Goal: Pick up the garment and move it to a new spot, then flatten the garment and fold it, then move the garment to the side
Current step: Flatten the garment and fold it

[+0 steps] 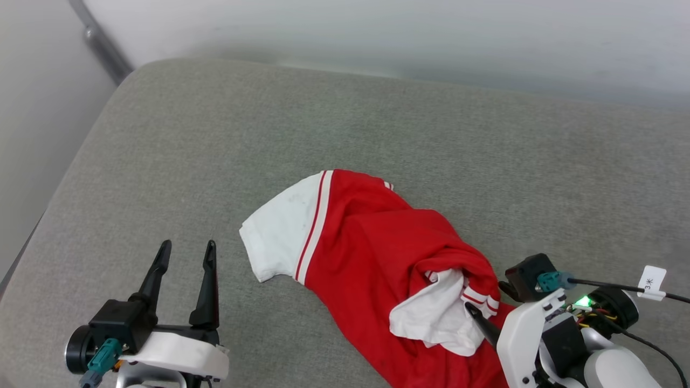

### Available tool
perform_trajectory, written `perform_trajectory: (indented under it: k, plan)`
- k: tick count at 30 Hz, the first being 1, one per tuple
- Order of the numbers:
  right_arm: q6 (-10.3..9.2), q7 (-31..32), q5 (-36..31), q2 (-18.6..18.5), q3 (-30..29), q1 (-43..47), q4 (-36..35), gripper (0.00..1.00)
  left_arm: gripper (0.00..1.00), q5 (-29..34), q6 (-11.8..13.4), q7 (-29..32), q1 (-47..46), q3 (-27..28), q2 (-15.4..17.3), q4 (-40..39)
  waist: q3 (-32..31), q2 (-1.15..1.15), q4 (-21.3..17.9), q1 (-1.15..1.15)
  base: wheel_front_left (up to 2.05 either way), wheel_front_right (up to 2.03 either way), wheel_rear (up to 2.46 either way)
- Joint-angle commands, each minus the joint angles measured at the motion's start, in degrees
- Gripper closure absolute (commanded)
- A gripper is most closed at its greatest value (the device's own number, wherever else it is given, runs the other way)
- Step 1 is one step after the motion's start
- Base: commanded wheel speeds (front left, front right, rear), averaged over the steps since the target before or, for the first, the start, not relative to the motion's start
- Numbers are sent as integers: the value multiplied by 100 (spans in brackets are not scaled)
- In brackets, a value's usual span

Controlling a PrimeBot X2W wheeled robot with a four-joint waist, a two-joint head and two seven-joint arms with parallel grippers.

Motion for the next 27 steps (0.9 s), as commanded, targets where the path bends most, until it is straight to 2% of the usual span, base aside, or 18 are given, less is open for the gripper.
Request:
perform_trajectory:
  k: [1, 6, 7, 8, 9, 12, 17, 22, 27]
  plan:
    - [-5, 23, 40, 24, -34, -126, 62, 0, 0, 35, -51, -15, -122, 22, -48, 25, 94, 0, 118, 0, 0, 0, 0]
    - [-4, -18, 4, 204, -175, -177, 400, 0, 0, 170, -188, -16, -187, 93, -197, 128, 182, 0, 286, 0, 0, 0, 0]
    - [-4, -51, -26, 222, -181, -197, 457, 55, 0, 187, -210, -16, -195, 110, -217, 146, 182, 0, 300, 0, 0, 0, 0]
    - [-4, -119, -68, 232, -215, -238, 500, 92, 0, 215, -238, -16, -192, 124, -236, 164, 181, 0, 306, 0, 0, 0, 0]
    - [-4, -181, -108, 247, -249, -264, 544, 100, 0, 229, -252, -16, -179, 139, -263, 185, 170, 0, 305, 0, 0, 0, 0]
    - [-4, -363, -203, 247, -336, -282, 583, 100, 0, 287, -298, -16, -105, 192, -334, 253, 82, 0, 250, 0, 0, 0, 0]
    - [-4, -434, -403, -21, -553, -386, 316, 100, 0, 368, -366, -16, -3, 289, -385, 287, -148, 0, 41, 0, 0, 0, 0]
    - [-5, -221, -514, -765, -511, -654, -53, 100, 0, 400, -427, -16, 83, 368, -436, 261, -342, 0, -199, 0, 0, 0, 0]
    - [-5, -68, -583, -1808, -201, -1188, -78, 100, 0, 449, -483, -16, 123, 396, -511, 225, -341, 0, -310, 0, 0, 0, 0]
